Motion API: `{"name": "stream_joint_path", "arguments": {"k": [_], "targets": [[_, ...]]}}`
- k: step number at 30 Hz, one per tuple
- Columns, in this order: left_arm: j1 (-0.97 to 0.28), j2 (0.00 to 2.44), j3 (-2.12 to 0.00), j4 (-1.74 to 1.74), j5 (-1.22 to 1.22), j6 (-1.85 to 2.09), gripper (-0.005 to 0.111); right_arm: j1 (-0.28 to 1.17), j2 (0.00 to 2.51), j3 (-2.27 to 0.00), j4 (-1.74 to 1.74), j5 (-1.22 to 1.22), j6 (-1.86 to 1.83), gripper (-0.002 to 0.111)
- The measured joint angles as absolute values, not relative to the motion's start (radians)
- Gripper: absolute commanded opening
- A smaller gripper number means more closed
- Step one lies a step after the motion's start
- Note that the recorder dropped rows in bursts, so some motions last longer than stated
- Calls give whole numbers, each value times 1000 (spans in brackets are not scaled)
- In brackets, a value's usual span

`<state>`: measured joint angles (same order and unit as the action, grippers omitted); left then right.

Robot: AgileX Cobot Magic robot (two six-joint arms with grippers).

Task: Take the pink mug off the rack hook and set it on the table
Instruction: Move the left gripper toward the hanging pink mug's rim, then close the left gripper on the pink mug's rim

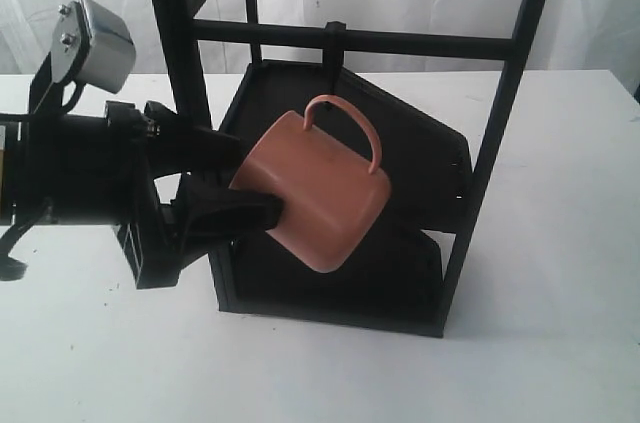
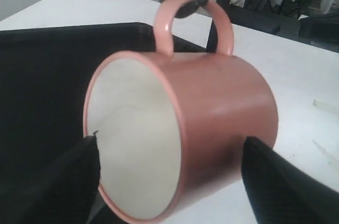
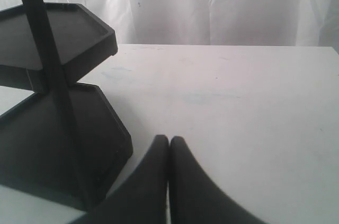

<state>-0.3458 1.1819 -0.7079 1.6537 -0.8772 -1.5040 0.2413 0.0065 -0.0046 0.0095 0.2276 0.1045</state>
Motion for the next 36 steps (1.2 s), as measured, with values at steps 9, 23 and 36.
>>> {"name": "stream_joint_path", "arguments": {"k": [9, 23, 36], "targets": [[-346, 1233, -728, 1646, -967, -1509, 75, 241, 7, -5, 10, 228, 105, 0], [-503, 1240, -729, 1614, -844, -1479, 69, 241, 7, -5, 10, 228, 105, 0], [-513, 1289, -730, 1484, -851, -1417, 16, 241, 7, -5, 10, 228, 105, 0]]}}
